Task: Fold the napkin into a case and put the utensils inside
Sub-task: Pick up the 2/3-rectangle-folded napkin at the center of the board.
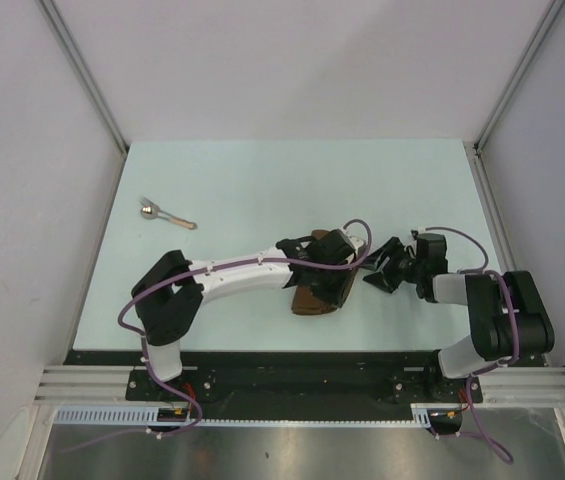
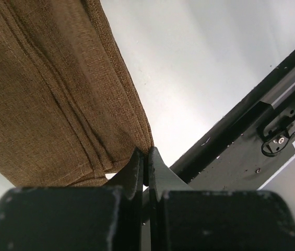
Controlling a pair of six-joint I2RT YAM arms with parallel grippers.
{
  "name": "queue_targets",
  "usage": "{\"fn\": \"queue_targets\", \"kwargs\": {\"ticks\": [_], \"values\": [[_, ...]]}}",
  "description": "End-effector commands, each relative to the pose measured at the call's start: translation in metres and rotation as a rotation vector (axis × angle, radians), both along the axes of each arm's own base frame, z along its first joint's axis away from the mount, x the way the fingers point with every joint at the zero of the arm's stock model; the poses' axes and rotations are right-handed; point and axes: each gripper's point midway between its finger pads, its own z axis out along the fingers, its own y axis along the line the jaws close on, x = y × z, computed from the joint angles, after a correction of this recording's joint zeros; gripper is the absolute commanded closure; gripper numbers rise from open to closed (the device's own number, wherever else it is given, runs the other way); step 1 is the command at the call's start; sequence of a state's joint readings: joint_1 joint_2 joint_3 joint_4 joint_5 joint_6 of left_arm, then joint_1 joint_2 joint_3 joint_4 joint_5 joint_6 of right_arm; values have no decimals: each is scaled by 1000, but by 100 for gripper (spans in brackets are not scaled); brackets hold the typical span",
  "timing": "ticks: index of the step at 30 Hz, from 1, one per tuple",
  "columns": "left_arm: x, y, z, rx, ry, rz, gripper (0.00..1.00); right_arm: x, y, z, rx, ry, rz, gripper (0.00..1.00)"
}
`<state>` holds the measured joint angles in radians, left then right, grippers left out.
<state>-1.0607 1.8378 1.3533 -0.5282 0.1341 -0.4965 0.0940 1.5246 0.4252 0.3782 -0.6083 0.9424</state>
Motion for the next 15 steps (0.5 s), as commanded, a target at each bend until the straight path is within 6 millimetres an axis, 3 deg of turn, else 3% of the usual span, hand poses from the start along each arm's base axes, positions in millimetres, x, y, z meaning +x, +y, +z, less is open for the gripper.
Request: {"fn": "queue_targets", "kwargs": {"ticks": [1, 3, 4, 6, 11, 15], "values": [[3, -7, 28, -88, -13, -9, 100, 9, -22, 13, -61, -71, -55, 34], [2, -9, 31, -100, -5, -14, 100, 10, -23, 15, -62, -88, -56, 27], [2, -9, 32, -102, -4, -15, 100, 12, -22, 16, -61, -92, -52, 1], [1, -10, 33, -108, 1, -21, 100, 20, -17, 21, -43, -111, -39, 0], [2, -8, 40, -120, -6, -13, 100, 29, 2, 11, -22, -67, -12, 1], [2, -8, 45, -132, -6, -11, 100, 36, 7, 3, -23, -48, -45, 17]]}}
